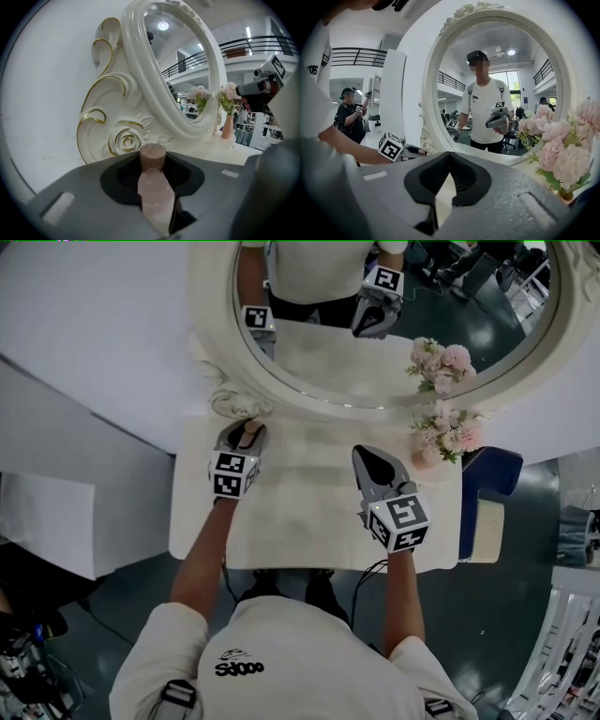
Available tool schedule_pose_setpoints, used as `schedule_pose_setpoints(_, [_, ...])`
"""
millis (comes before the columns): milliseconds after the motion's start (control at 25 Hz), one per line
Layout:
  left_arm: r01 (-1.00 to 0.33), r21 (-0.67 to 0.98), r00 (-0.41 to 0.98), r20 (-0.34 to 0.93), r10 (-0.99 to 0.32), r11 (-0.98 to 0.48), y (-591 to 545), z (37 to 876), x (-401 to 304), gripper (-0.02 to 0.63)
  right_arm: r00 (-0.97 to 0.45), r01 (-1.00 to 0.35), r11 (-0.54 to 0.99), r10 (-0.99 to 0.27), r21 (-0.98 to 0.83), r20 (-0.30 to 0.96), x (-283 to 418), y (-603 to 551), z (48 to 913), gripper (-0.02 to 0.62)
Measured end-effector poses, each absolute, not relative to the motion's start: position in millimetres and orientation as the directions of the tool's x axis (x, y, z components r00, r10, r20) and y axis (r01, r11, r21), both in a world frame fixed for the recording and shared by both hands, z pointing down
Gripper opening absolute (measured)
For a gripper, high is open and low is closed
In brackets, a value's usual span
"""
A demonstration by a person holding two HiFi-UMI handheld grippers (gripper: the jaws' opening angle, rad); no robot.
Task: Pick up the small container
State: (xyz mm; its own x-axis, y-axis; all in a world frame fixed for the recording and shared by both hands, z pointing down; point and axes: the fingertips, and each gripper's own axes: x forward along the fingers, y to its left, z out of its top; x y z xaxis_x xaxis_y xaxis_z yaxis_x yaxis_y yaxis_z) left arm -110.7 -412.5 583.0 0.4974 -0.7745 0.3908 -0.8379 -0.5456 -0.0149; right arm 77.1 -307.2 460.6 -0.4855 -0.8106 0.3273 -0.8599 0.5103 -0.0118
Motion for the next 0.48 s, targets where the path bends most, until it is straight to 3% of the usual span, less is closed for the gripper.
schedule_pose_setpoints(480, [-0.827,-0.027,0.522,0.331,-0.786,-0.561,-371,526,-116,0.152,-0.497,-0.854,0.52,-0.83,0.027,0.254,95,-295,424,0.002])
